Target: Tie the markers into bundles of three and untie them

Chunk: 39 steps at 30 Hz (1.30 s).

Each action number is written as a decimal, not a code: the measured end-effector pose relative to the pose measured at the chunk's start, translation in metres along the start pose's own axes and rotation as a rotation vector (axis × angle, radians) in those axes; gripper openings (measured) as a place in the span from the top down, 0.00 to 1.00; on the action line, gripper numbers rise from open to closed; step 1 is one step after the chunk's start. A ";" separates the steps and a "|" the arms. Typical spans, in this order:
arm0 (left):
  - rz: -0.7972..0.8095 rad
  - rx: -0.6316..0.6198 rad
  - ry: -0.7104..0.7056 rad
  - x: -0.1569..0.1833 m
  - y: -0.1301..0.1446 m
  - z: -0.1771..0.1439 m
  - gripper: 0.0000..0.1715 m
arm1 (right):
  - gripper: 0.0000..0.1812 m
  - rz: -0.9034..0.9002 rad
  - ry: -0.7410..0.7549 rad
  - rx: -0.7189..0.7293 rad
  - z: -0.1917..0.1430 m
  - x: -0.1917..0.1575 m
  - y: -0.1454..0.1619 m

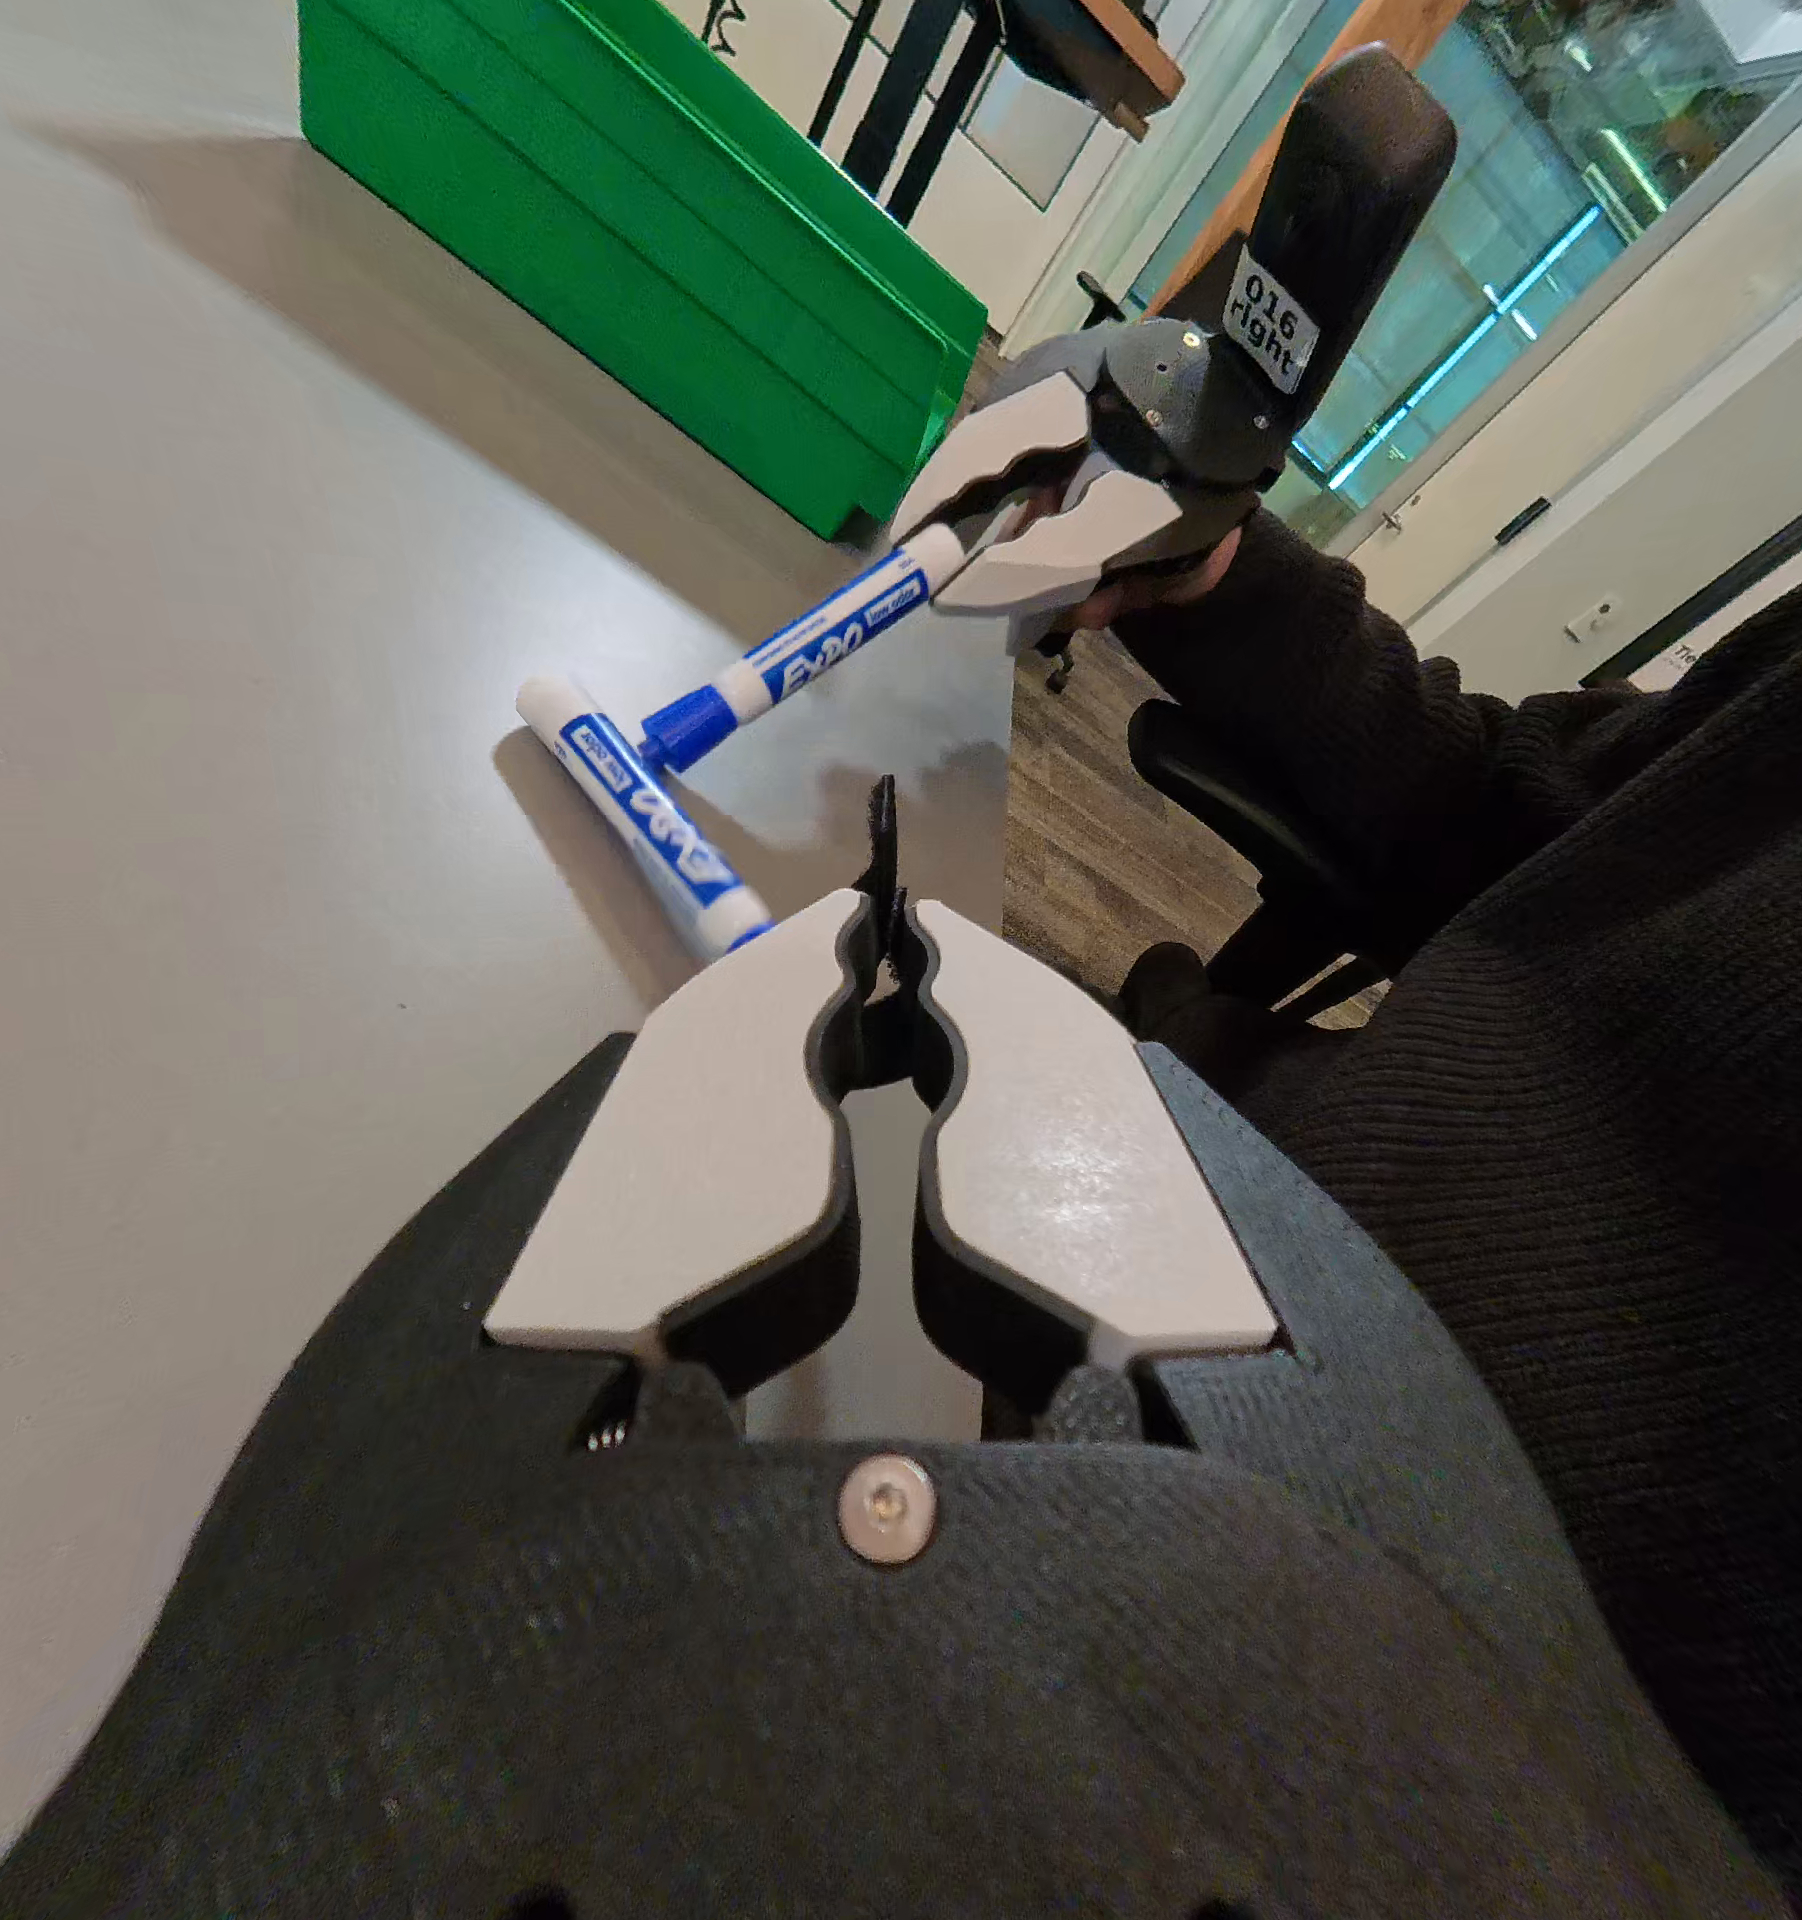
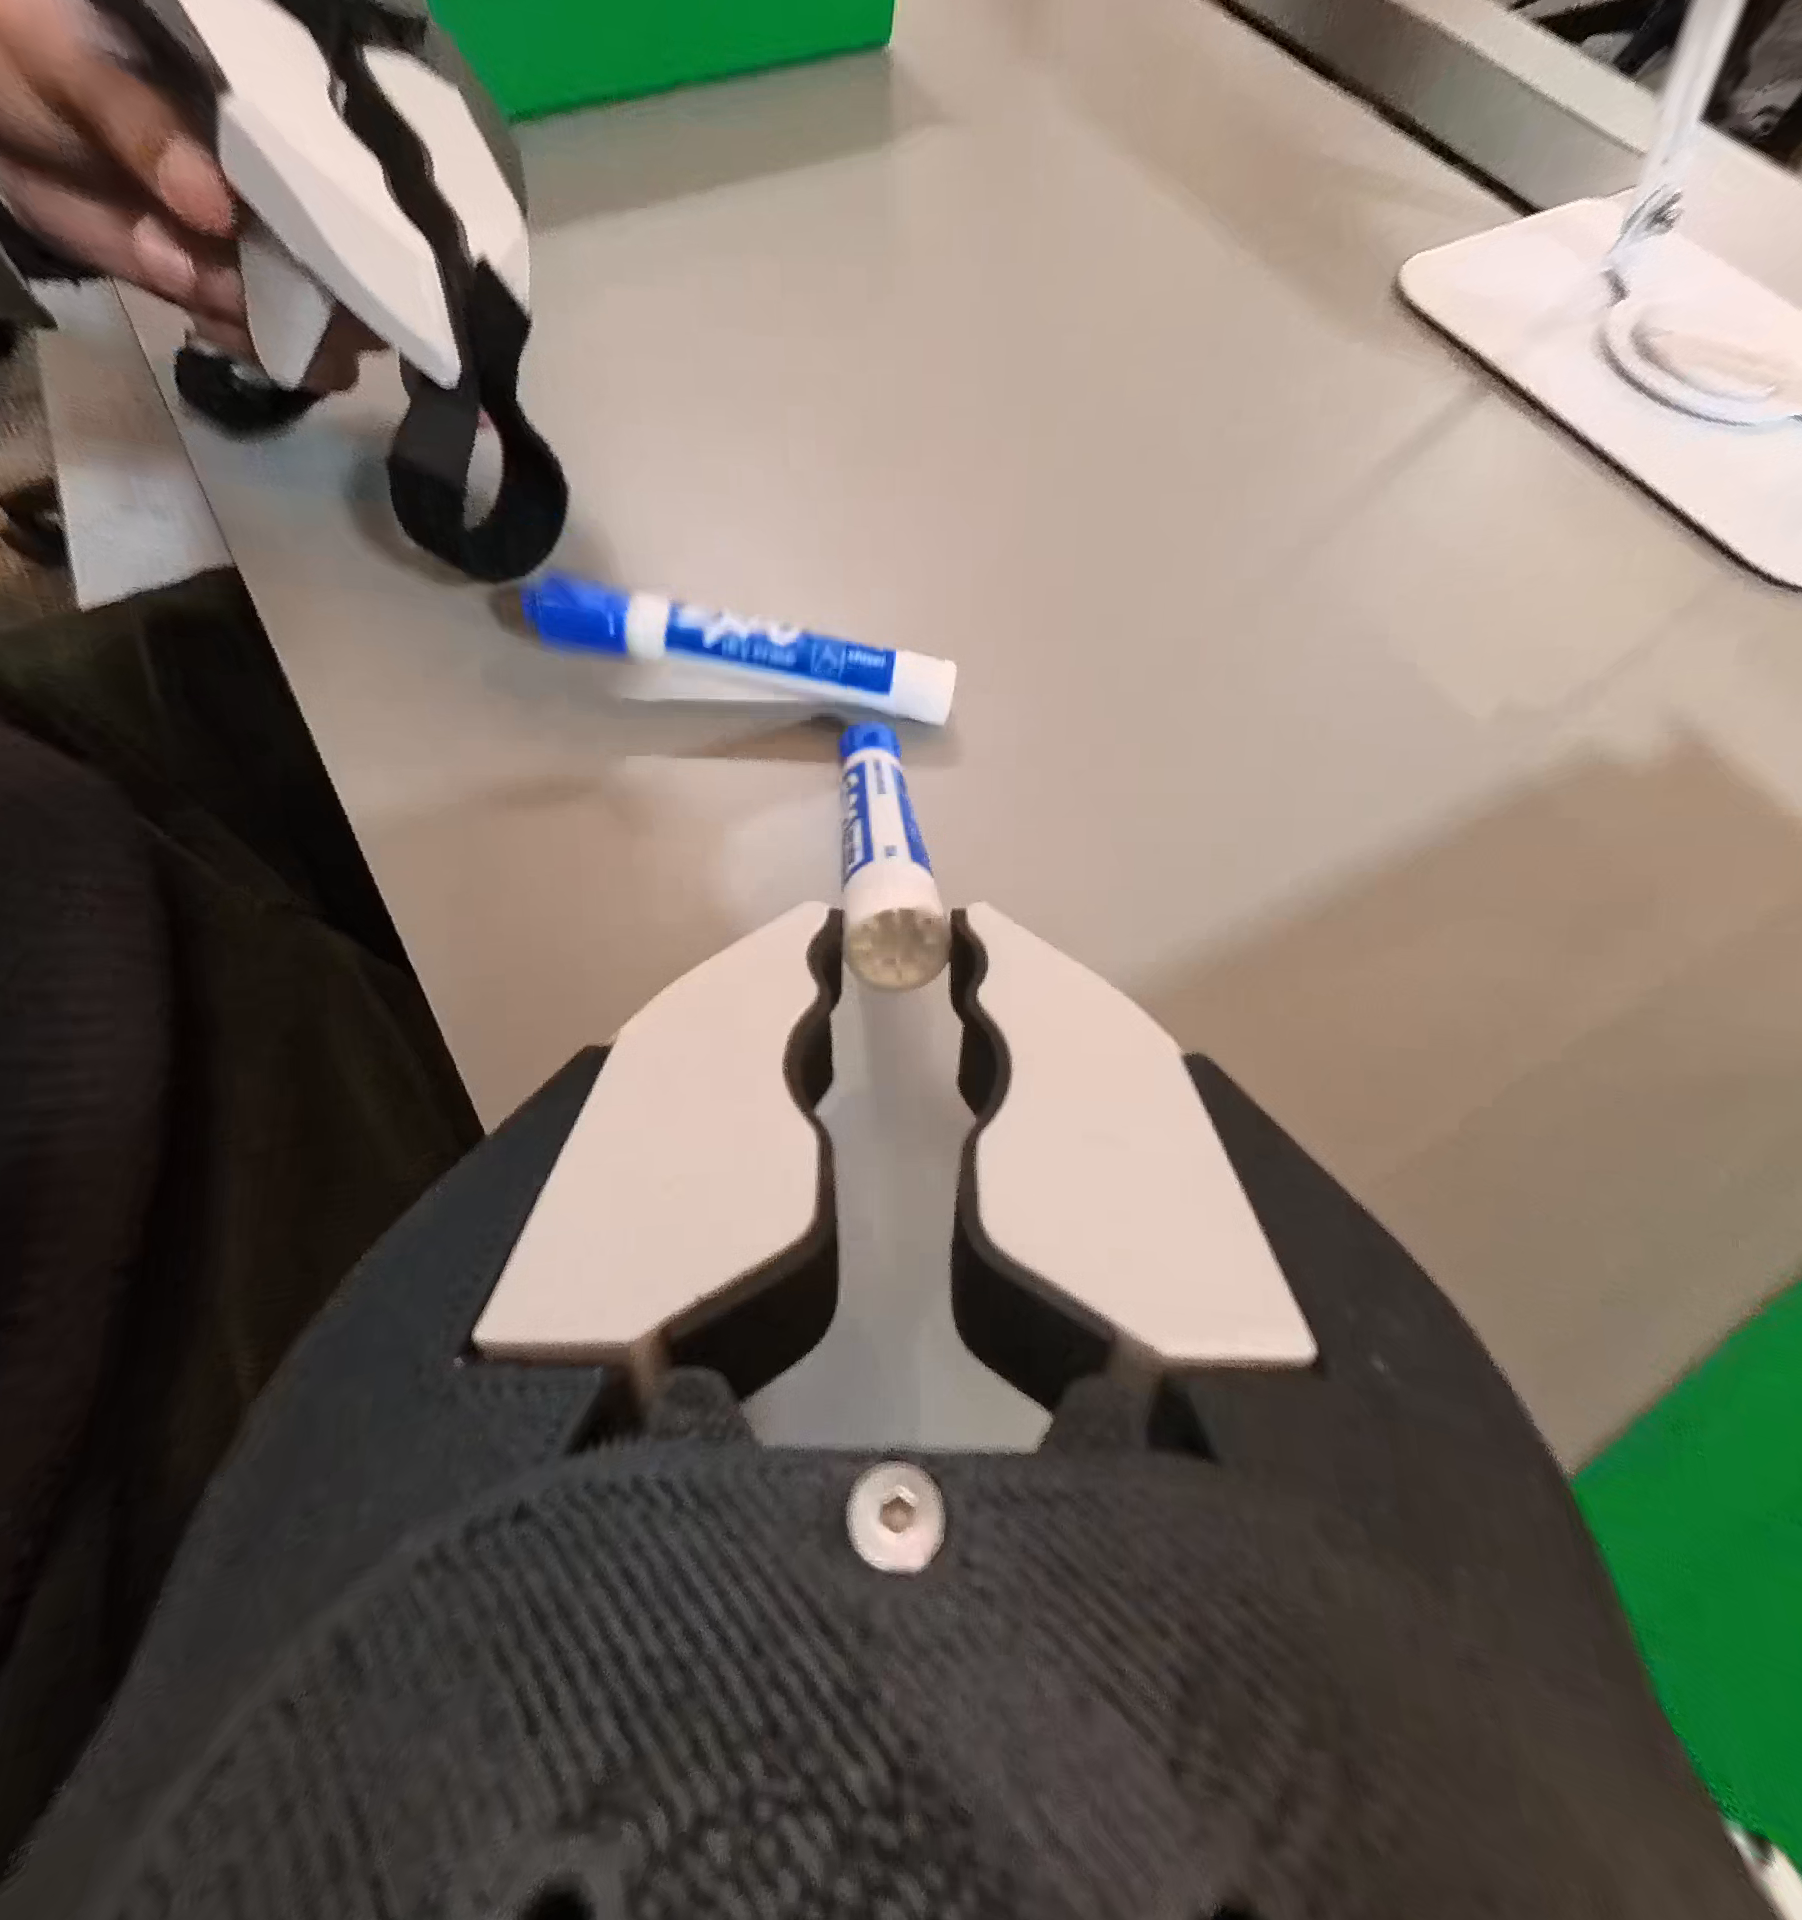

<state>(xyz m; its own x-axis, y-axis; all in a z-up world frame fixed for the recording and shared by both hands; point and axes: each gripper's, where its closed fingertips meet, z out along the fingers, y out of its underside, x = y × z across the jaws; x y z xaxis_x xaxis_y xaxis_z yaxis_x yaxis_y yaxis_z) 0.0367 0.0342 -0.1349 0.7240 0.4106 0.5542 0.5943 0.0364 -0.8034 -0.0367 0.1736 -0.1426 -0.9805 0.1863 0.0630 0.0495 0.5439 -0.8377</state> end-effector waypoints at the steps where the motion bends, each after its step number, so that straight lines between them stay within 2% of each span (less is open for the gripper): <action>1: -0.004 0.002 -0.001 0.000 0.000 0.000 0.98 | 0.89 0.012 0.006 0.017 -0.004 0.003 -0.003; 7: -0.017 -0.001 -0.001 -0.002 0.001 0.000 0.98 | 0.89 0.117 0.088 0.246 -0.052 0.032 -0.041; 11: -0.020 -0.005 0.005 0.000 0.001 0.002 0.98 | 0.89 0.183 0.359 0.402 -0.108 0.083 -0.057; 14: -0.017 -0.008 0.009 0.002 0.002 0.002 0.98 | 0.89 0.232 0.618 0.382 -0.143 0.124 -0.035; 16: -0.017 -0.008 0.010 0.002 0.002 0.003 0.98 | 0.89 0.283 0.734 0.335 -0.155 0.144 -0.013; 20: -0.016 -0.012 0.012 0.003 0.002 0.005 0.98 | 0.89 0.431 0.806 0.205 -0.150 0.168 0.033; 22: -0.013 -0.013 0.011 0.004 0.001 0.005 0.98 | 0.78 0.494 0.805 0.090 -0.141 0.174 0.059; 23: -0.012 -0.012 0.010 0.004 0.001 0.005 0.98 | 0.73 0.514 0.810 0.039 -0.140 0.174 0.069; 25: -0.011 -0.009 0.007 0.004 0.001 0.005 0.98 | 0.70 0.508 0.842 0.018 -0.145 0.176 0.074; 29: -0.019 -0.002 0.001 0.002 0.000 0.004 0.98 | 0.71 0.418 0.899 0.063 -0.162 0.174 0.052; 33: -0.023 0.005 0.000 0.001 -0.001 0.004 0.98 | 0.74 0.280 0.875 0.060 -0.160 0.158 0.022; 36: -0.021 0.014 -0.005 0.000 -0.003 0.003 0.98 | 0.79 0.079 0.722 0.103 -0.127 0.121 -0.019; 39: -0.022 0.028 -0.021 -0.004 -0.006 0.001 0.98 | 0.81 -0.105 0.476 0.127 -0.063 0.062 -0.051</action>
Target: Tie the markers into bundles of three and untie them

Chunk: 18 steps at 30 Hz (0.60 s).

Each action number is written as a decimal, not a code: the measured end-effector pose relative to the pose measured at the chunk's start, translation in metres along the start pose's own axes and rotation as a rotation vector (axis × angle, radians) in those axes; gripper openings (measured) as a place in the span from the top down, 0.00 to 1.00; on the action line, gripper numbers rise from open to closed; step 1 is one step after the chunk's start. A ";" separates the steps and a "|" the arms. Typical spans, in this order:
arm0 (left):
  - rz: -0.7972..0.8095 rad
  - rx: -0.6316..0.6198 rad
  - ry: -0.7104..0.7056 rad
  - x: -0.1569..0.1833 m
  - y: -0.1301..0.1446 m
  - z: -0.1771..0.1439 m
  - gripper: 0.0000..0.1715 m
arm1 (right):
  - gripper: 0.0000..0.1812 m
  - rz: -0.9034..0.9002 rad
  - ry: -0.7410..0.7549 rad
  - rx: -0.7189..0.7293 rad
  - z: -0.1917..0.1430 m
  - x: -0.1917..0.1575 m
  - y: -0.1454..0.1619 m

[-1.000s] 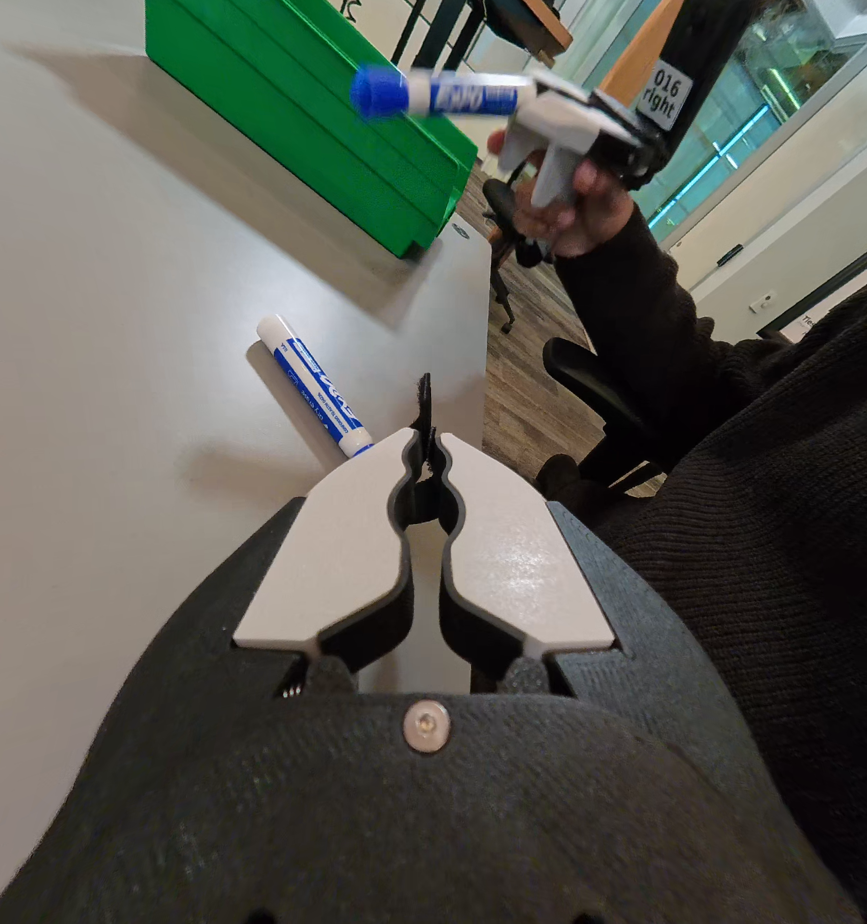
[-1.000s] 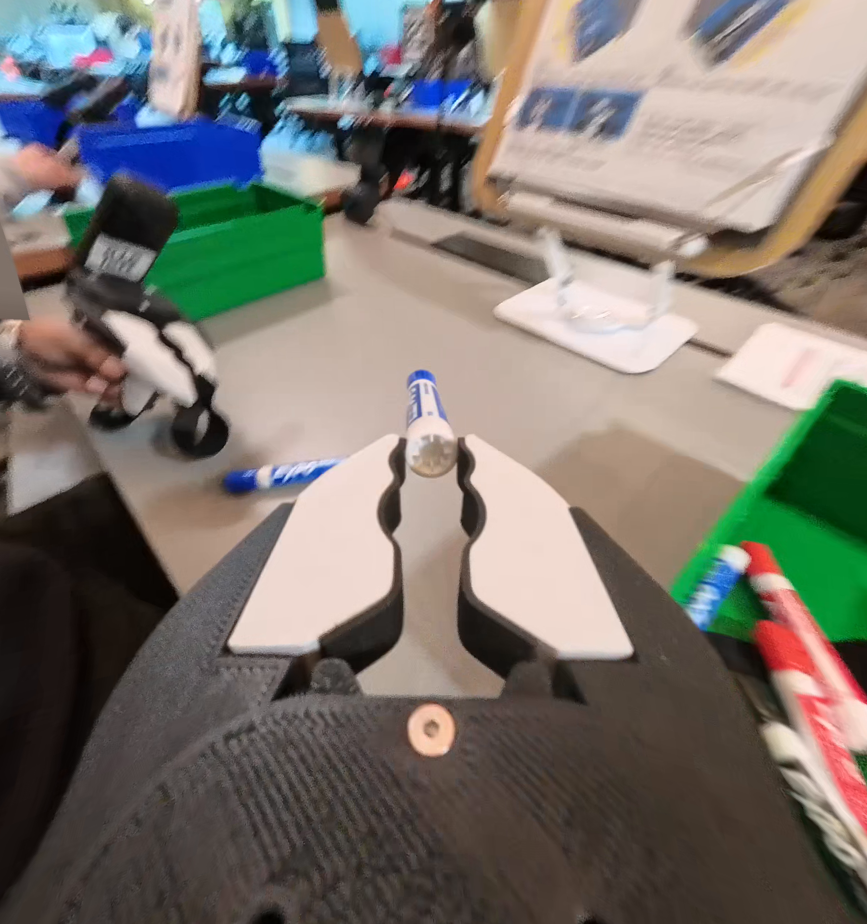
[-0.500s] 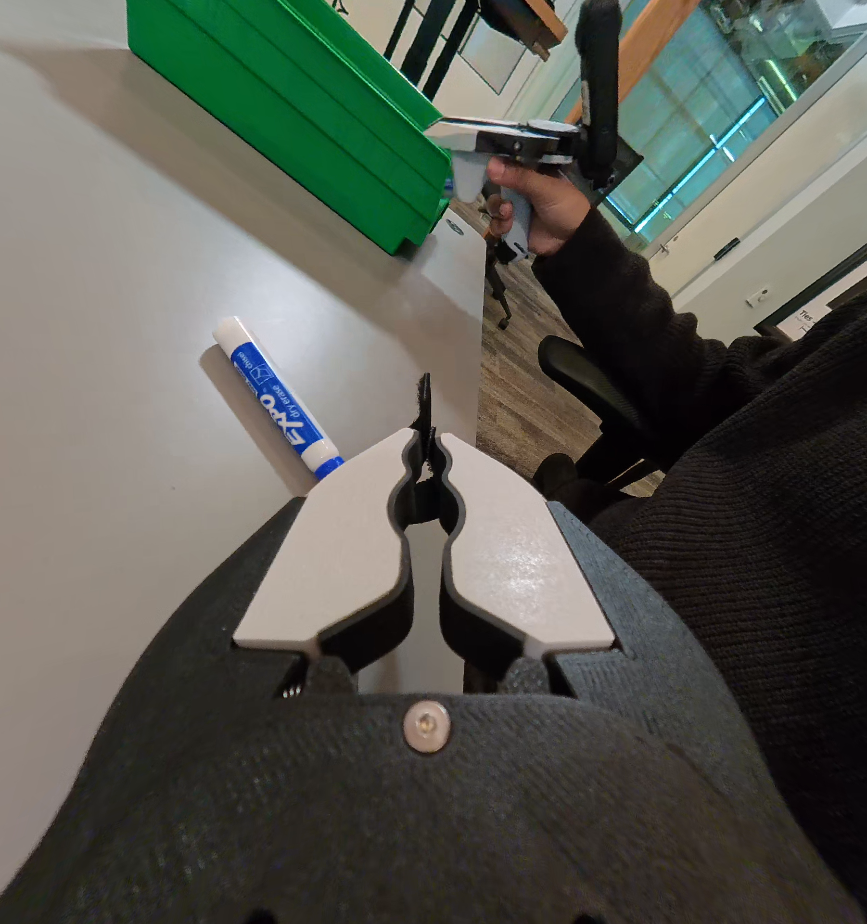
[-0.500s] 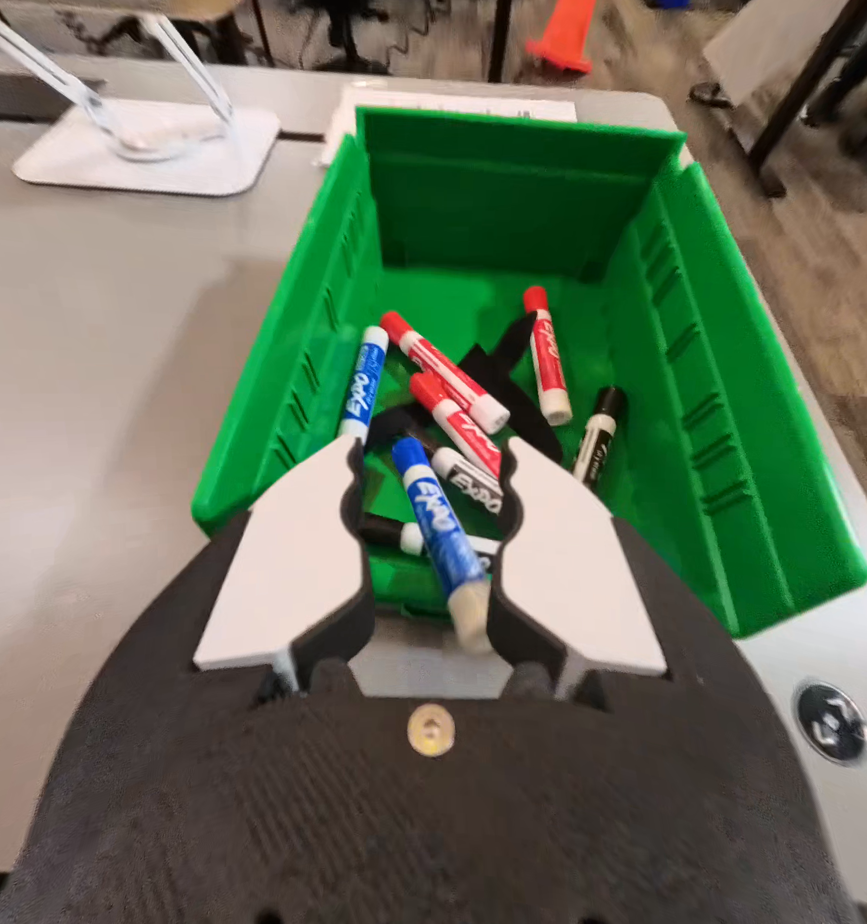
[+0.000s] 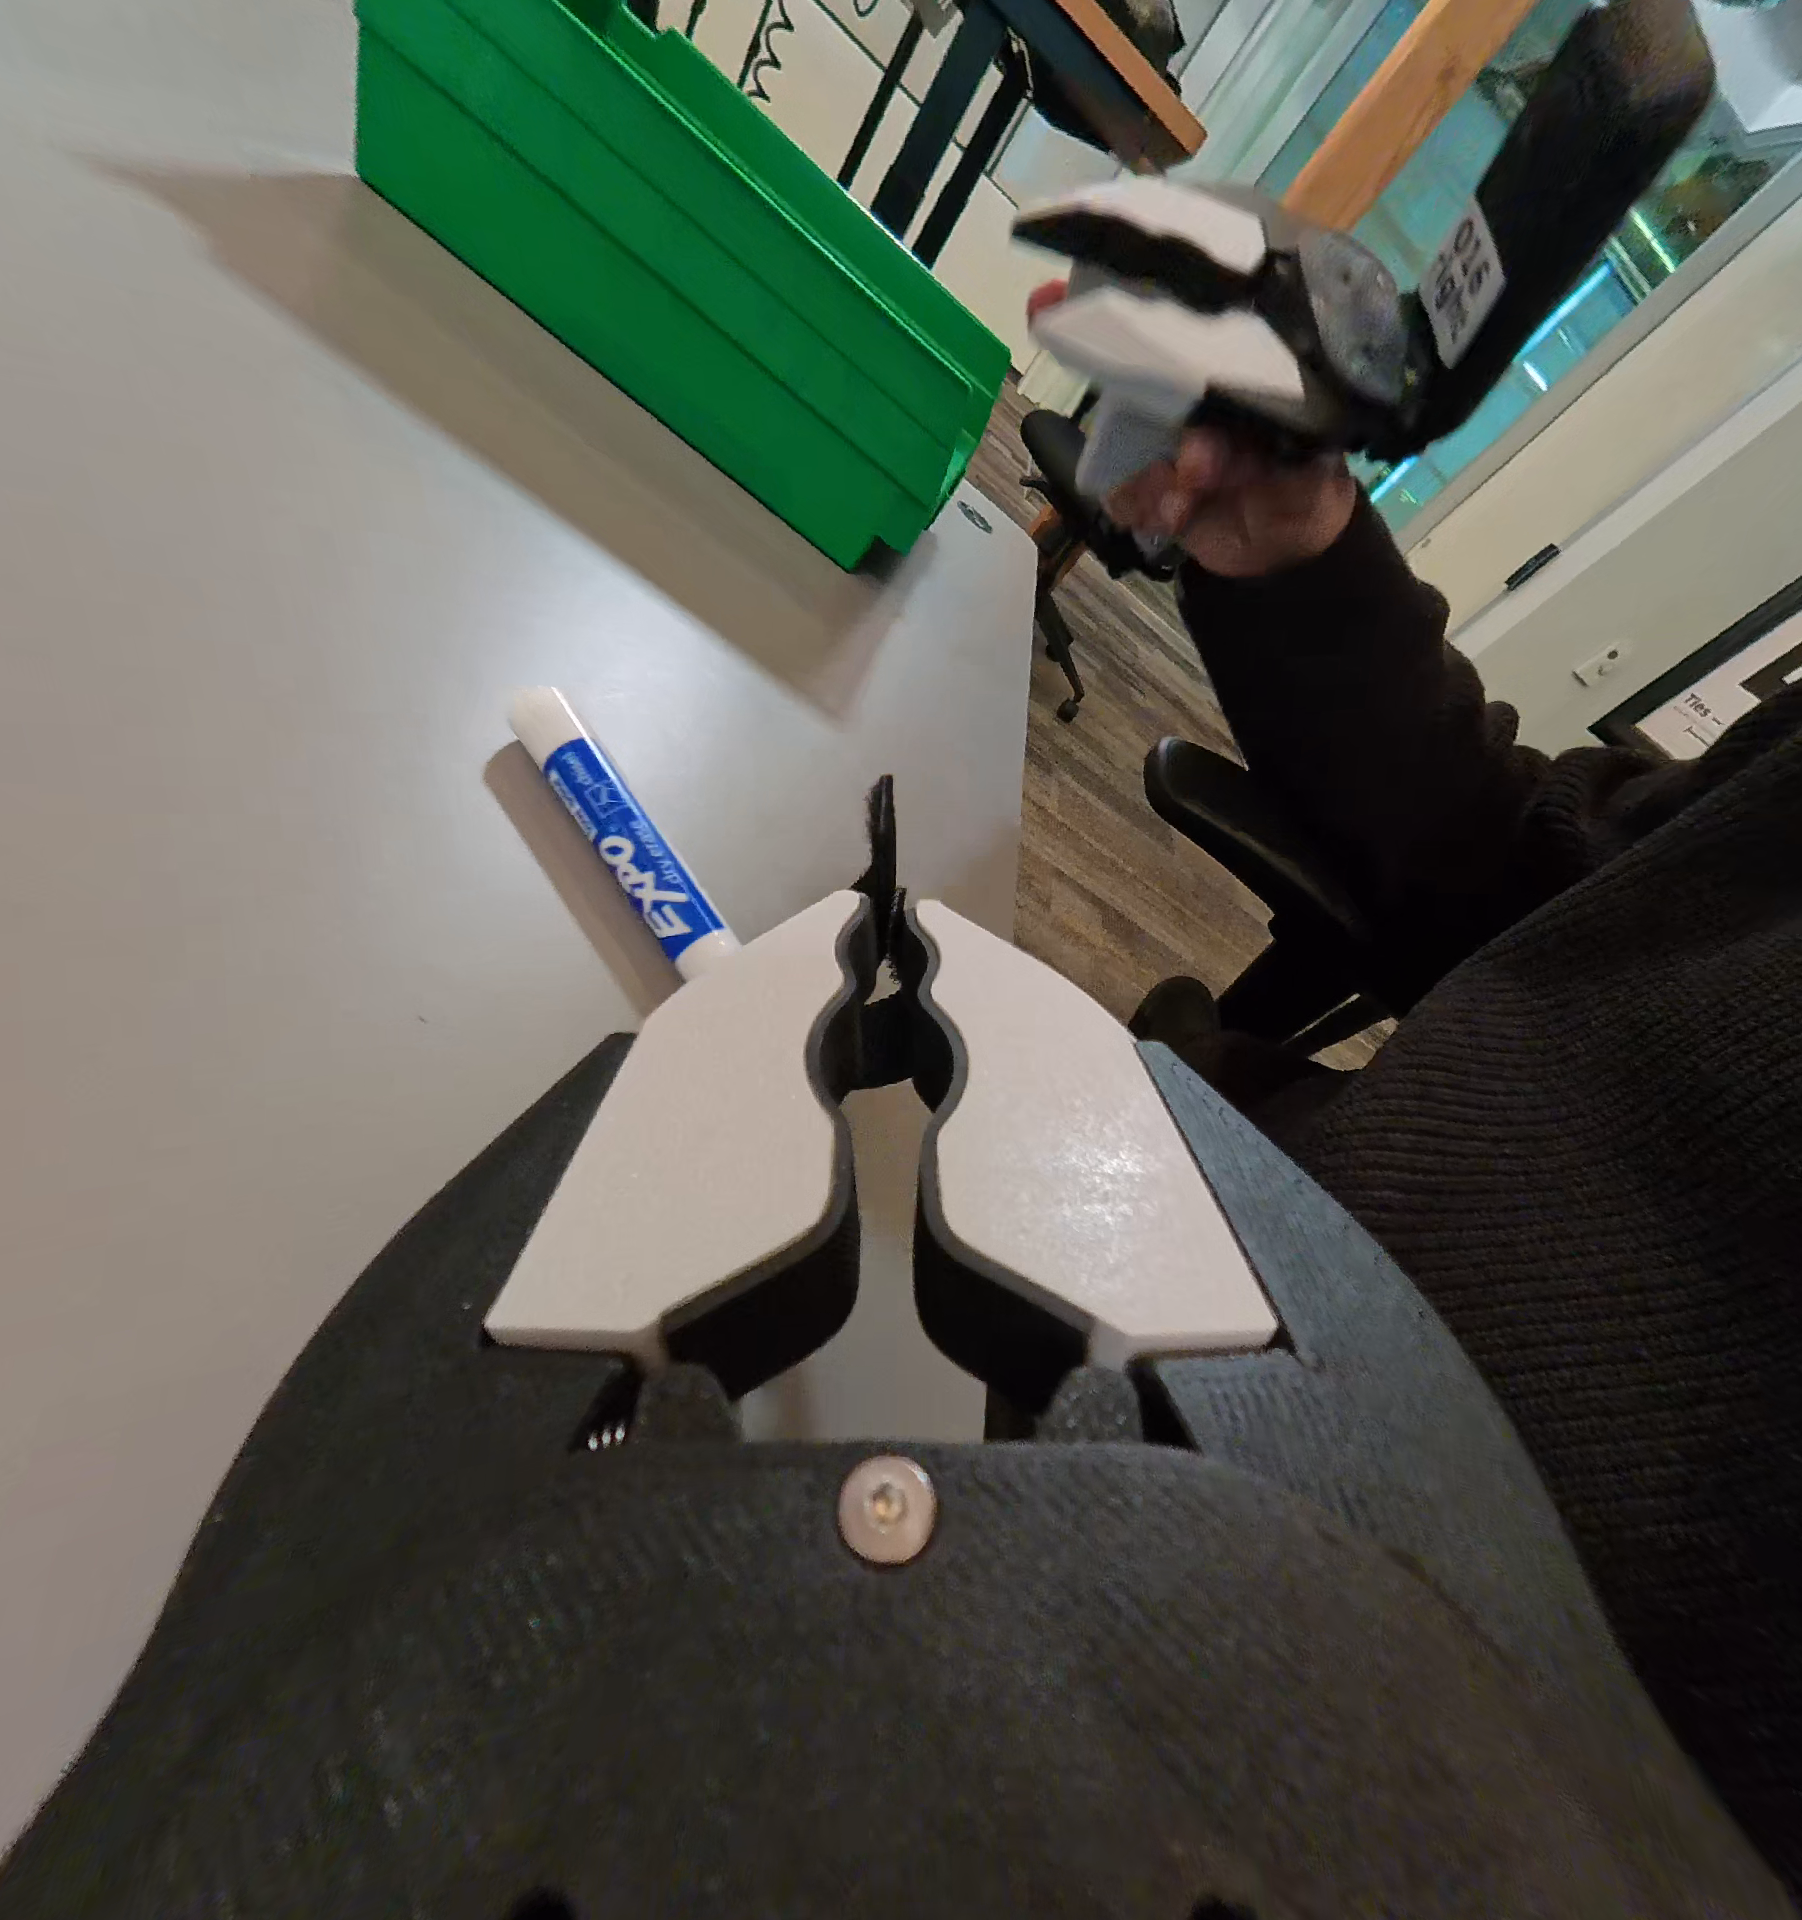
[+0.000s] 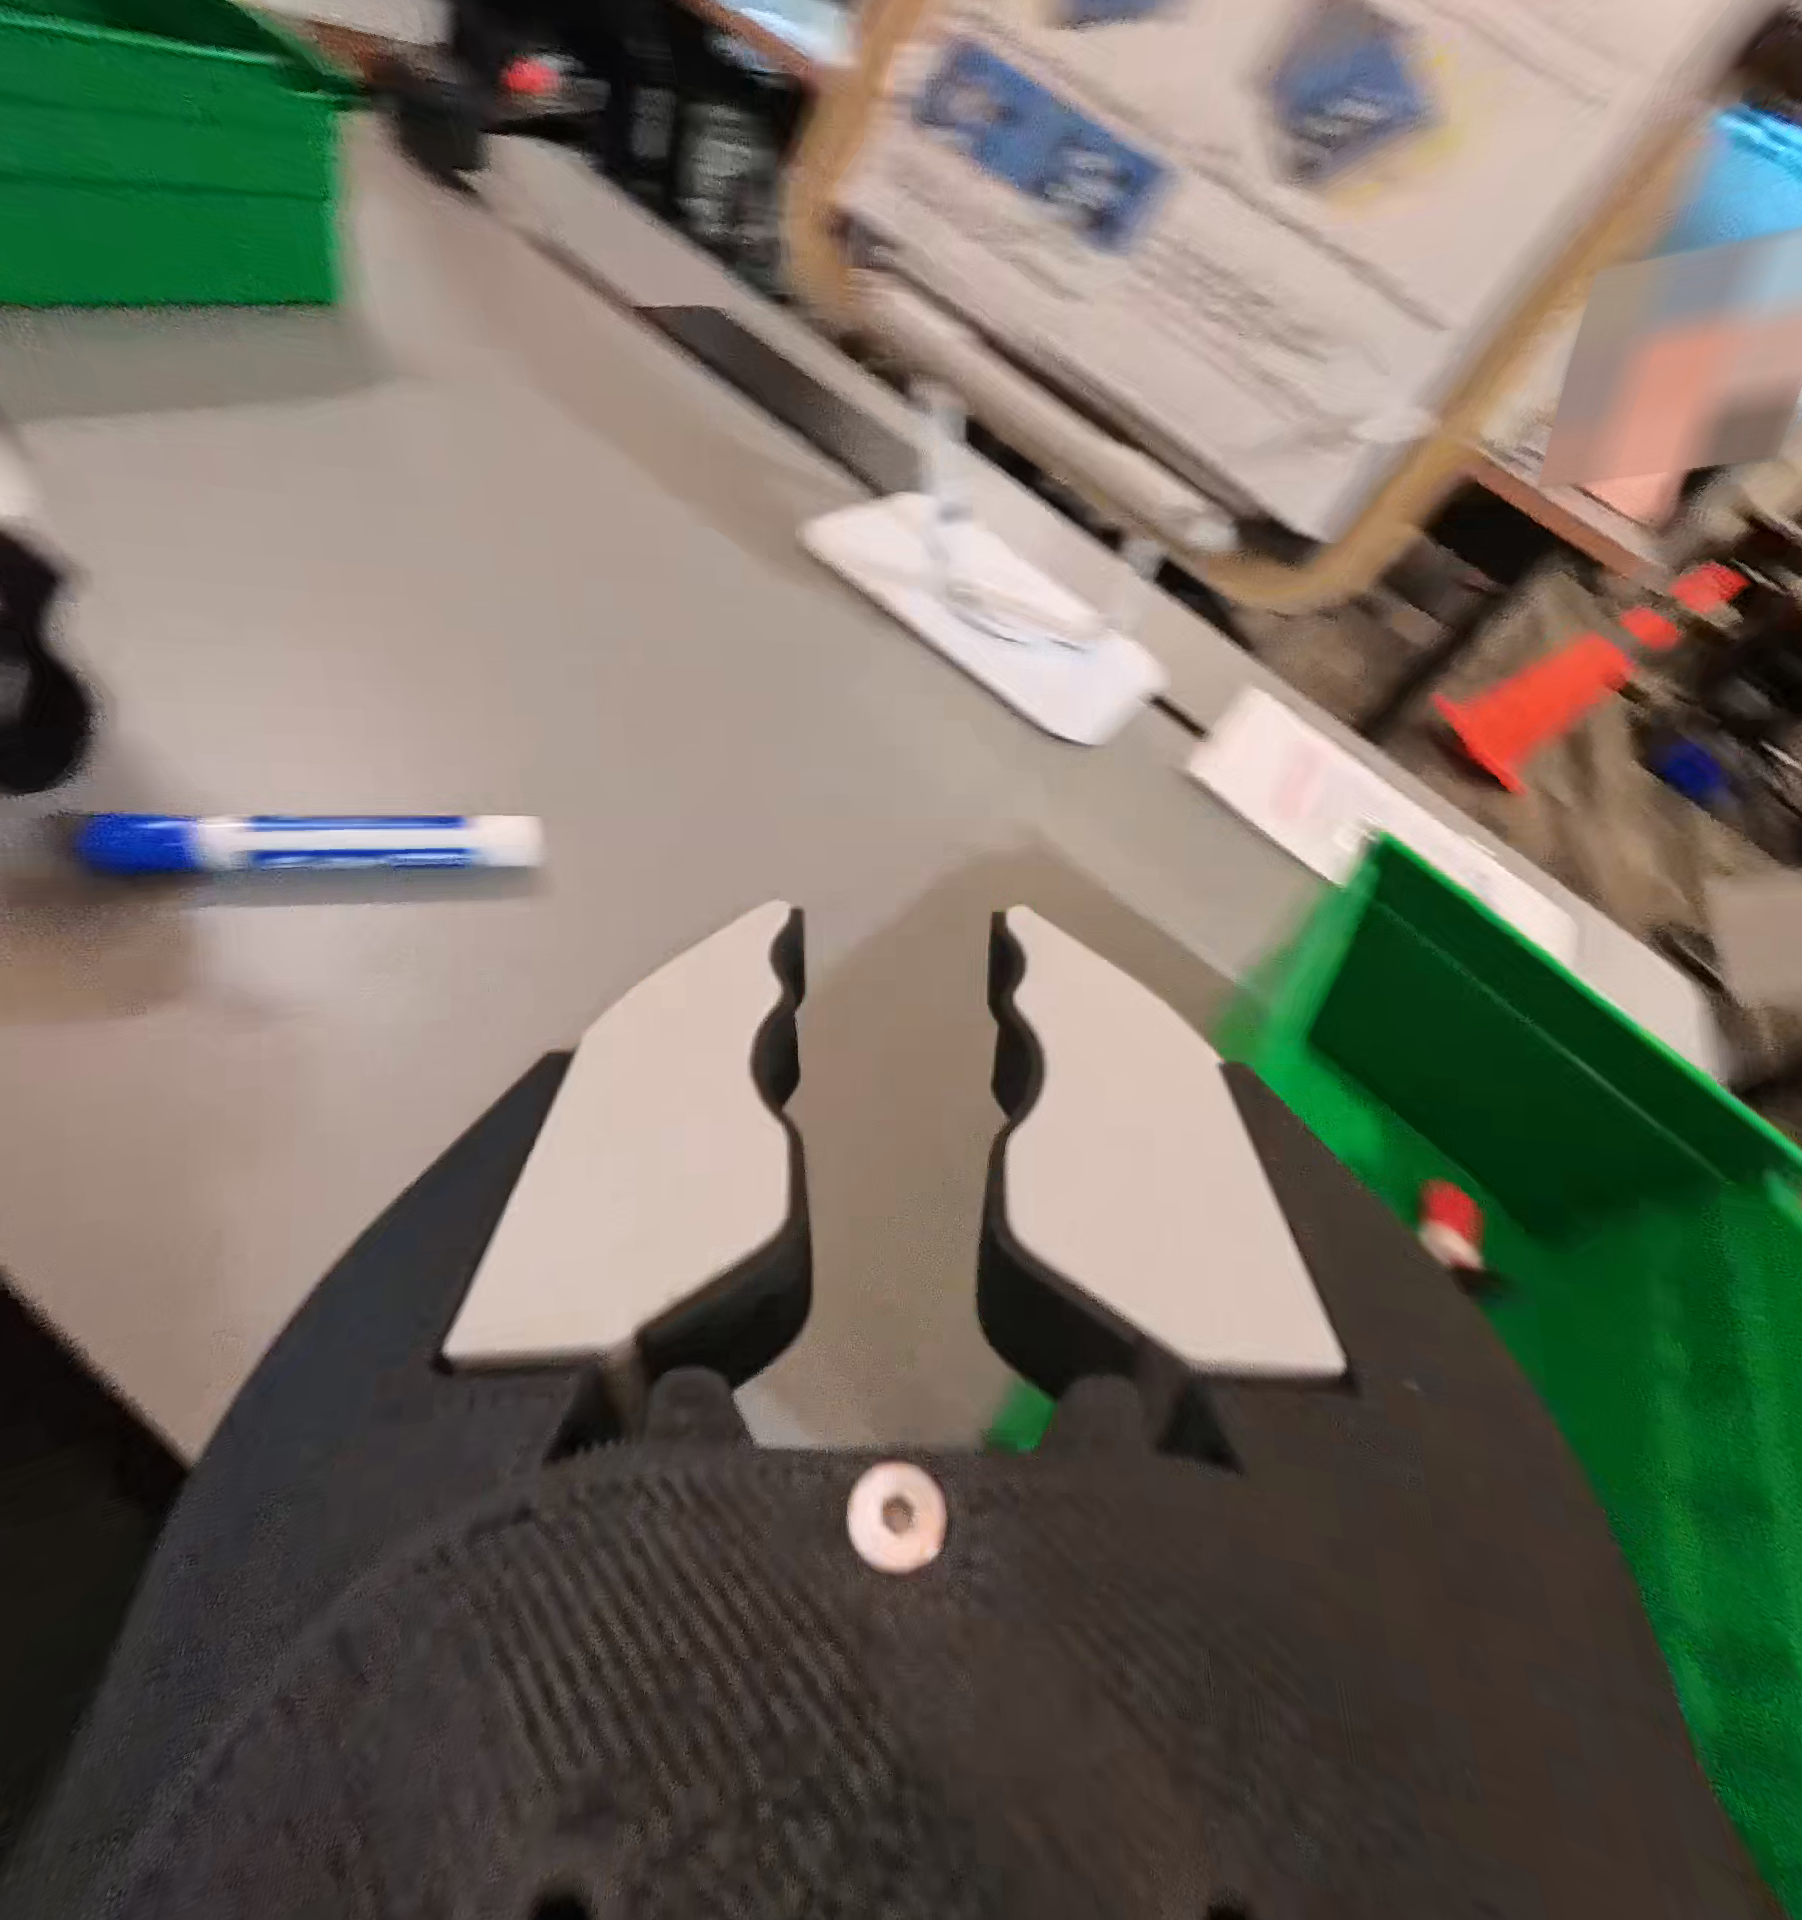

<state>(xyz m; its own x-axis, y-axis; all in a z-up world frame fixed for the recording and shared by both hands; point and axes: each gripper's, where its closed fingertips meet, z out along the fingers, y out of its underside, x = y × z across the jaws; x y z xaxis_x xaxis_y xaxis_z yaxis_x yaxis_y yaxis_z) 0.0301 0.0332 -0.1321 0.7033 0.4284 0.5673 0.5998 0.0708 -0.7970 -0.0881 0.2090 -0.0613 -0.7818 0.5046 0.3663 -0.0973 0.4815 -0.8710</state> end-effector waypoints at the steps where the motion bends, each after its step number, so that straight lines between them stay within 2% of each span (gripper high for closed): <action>1: -0.003 0.006 -0.005 -0.001 -0.001 -0.001 0.98 | 0.80 -0.050 -0.082 -0.010 0.014 -0.029 -0.003; 3: -0.008 0.014 -0.009 -0.003 -0.003 -0.002 0.98 | 0.75 -0.193 -0.221 -0.080 0.042 -0.082 0.005; 5: -0.008 0.017 -0.009 -0.003 -0.003 -0.003 0.98 | 0.73 -0.381 -0.310 -0.155 0.064 -0.118 0.021; 8: 0.002 0.012 -0.011 -0.003 -0.003 -0.004 0.98 | 0.73 -0.593 -0.430 -0.167 0.090 -0.150 0.031; 11: 0.006 0.009 -0.014 -0.004 -0.002 -0.006 0.98 | 0.76 -0.641 -0.589 -0.191 0.106 -0.174 0.038; 14: 0.002 0.018 -0.012 -0.004 -0.002 -0.010 0.98 | 0.88 -0.602 -0.665 -0.223 0.107 -0.177 0.042; 16: -0.001 0.031 -0.013 -0.003 -0.003 -0.014 0.98 | 1.00 -0.558 -0.607 -0.167 0.103 -0.163 0.029; 18: -0.005 0.050 -0.012 -0.003 -0.006 -0.018 0.98 | 1.00 -0.432 -0.554 -0.095 0.093 -0.140 0.009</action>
<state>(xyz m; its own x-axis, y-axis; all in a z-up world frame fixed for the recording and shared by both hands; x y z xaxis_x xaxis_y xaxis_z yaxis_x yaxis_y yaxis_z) 0.0315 0.0149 -0.1253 0.6954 0.4384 0.5695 0.5836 0.1180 -0.8034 -0.0367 0.0762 -0.1503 -0.8861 -0.1720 0.4304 -0.4348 0.6299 -0.6435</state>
